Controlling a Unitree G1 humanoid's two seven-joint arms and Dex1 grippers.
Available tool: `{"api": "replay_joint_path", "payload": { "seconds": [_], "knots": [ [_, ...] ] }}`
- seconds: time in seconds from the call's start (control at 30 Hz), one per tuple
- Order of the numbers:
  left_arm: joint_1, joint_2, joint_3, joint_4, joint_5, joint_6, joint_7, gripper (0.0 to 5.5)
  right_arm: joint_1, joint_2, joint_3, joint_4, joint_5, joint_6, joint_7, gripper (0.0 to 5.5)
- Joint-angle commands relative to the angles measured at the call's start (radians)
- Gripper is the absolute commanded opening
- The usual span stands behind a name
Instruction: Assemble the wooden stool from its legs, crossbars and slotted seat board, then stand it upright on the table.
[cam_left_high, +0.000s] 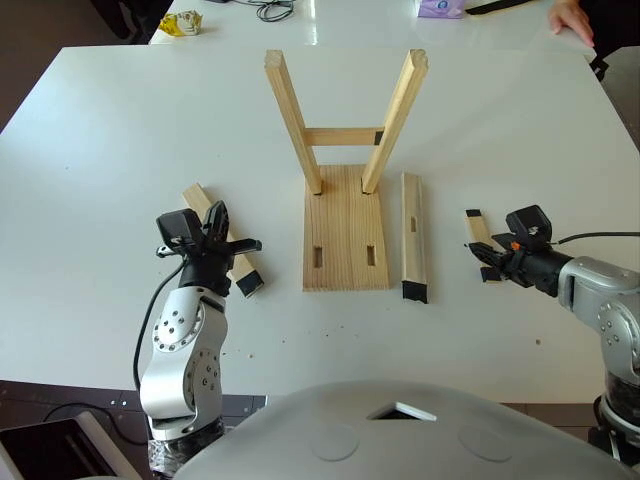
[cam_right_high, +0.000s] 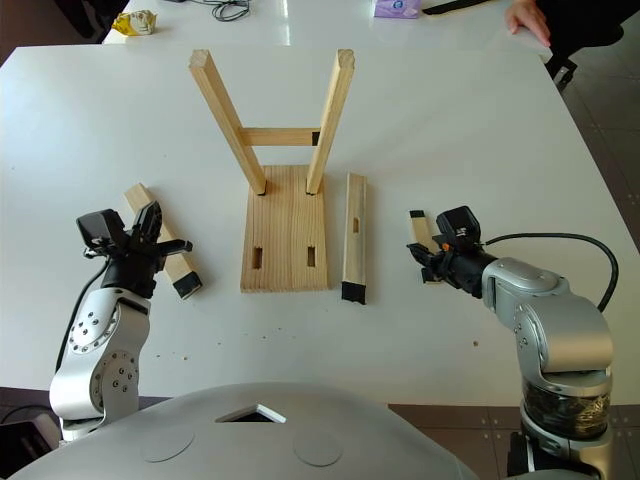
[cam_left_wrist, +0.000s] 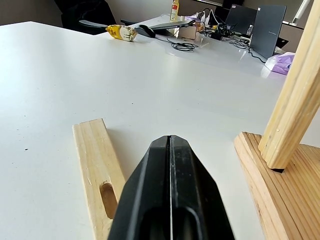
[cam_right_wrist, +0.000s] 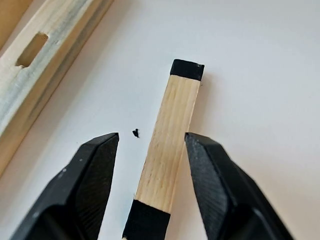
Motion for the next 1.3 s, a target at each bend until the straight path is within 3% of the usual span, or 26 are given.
{"api": "replay_joint_path", "payload": {
  "seconds": [0.03,0.57,0.83,1.0,1.13,1.3],
  "knots": [
    [-0.003,0.011,-0.003,0.013,0.007,-0.001,0.001,0.0,0.0,0.002,0.004,0.013,-0.002,0.023,-0.019,2.43],
    [0.021,0.024,-0.034,0.019,0.018,-0.016,0.0,0.0,0.076,-0.015,0.027,0.039,0.007,0.038,-0.028,2.43],
    [0.036,0.016,-0.043,-0.002,0.017,-0.016,0.012,0.0,0.084,-0.047,0.033,0.025,0.027,0.053,0.0,1.4],
    [0.02,0.02,-0.044,-0.004,0.015,-0.009,0.015,0.0,0.075,-0.011,0.033,0.031,0.025,0.046,-0.023,1.31],
    [0.012,0.023,-0.044,-0.019,0.007,-0.007,0.01,0.0,-0.044,0.042,0.019,0.077,0.028,0.005,-0.044,1.31],
    [-0.076,0.004,0.001,-0.025,-0.078,-0.043,-0.004,0.0,-0.51,0.138,-0.072,0.445,0.024,-0.229,-0.09,1.31]
  ]
}}
